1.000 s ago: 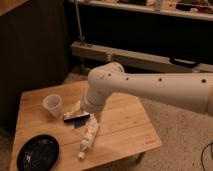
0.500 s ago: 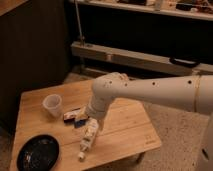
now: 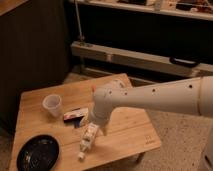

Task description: Stand the bottle upright

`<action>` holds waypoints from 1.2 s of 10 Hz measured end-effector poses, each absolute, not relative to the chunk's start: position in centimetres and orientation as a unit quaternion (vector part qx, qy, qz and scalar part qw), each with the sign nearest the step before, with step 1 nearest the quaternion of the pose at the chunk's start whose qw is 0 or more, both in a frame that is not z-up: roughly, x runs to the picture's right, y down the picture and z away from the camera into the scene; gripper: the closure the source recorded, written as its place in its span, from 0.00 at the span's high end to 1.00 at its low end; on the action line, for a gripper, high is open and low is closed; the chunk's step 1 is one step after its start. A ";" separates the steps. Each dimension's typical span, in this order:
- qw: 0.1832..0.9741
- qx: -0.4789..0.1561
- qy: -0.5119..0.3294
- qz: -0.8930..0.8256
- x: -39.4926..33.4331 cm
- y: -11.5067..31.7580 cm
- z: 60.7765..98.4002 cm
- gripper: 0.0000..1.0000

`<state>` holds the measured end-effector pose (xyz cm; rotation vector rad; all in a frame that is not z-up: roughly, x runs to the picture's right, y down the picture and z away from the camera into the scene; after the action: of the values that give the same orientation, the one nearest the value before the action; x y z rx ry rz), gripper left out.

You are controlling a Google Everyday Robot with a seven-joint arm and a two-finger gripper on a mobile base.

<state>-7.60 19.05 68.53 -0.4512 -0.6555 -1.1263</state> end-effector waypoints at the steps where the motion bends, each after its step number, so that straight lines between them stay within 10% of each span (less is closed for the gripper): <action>1: 0.768 -0.212 -0.290 -0.530 -8.8 19.9 68.2 0.75; 12: 0.778 -0.239 -0.269 -0.514 -10.4 24.8 72.5 0.75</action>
<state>-10.37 24.82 72.51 -0.5168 -0.5824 -1.1120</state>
